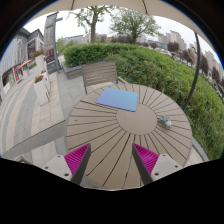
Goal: Arrange mouse
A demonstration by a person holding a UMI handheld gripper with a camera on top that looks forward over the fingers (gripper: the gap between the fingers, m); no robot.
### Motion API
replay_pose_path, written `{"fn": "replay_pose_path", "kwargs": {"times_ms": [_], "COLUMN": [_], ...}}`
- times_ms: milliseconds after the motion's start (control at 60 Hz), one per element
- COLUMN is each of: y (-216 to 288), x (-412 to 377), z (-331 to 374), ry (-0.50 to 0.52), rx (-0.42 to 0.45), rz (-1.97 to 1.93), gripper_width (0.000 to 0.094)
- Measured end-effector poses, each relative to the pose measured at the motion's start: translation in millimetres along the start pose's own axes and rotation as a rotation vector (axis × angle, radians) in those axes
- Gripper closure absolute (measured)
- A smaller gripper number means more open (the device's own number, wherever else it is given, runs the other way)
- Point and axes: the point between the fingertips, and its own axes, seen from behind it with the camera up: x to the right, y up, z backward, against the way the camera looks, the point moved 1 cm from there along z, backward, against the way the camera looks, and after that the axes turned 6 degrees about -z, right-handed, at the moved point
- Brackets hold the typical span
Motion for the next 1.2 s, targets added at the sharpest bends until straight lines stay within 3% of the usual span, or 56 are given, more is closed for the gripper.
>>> {"fn": "replay_pose_path", "kwargs": {"times_ms": [567, 917, 1200], "y": [-10.4, 1.5, 19.2], "x": [201.4, 270.3, 303.3], "z": [-13.3, -79.7, -154.7], "ry": [-0.334, -0.359, -0.319], "rx": [0.072, 0.205, 0.221], "rz": [-0.195, -0.179, -0.146], "gripper_width": [0.0086, 0.0086, 0.0082]}}
